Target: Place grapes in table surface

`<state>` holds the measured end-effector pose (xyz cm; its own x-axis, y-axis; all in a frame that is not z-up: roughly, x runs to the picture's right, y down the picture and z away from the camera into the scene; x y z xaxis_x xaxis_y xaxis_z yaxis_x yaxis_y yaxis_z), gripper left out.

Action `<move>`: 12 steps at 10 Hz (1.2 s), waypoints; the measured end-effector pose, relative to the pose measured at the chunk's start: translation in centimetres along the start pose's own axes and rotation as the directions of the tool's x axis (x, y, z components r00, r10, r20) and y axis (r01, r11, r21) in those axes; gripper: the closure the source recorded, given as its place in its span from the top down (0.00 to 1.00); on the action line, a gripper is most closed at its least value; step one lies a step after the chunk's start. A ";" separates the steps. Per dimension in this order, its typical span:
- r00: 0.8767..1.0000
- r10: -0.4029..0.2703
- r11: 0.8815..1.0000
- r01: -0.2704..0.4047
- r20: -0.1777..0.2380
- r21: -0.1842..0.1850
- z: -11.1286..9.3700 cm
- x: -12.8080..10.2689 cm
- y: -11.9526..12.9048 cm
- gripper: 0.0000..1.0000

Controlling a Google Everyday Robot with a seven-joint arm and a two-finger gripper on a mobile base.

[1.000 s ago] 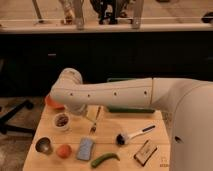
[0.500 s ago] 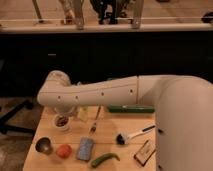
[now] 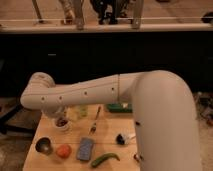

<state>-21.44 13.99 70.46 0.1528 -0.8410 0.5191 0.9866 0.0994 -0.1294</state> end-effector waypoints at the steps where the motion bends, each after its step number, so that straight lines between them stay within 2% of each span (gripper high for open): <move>1: 1.000 -0.006 1.000 0.006 0.012 -0.004 0.5 0.1 -0.7 0.80; 5: 0.997 -0.032 0.999 0.032 0.063 -0.003 1.7 0.0 -3.0 0.80; 8: 0.993 -0.019 1.000 0.019 0.120 0.006 3.0 0.7 -3.2 0.80; 12: 0.987 0.007 1.000 -0.008 0.160 0.007 4.3 1.7 -2.4 0.80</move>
<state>-23.32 14.64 75.32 0.1665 -0.7441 0.6470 0.9858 0.1100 -0.1271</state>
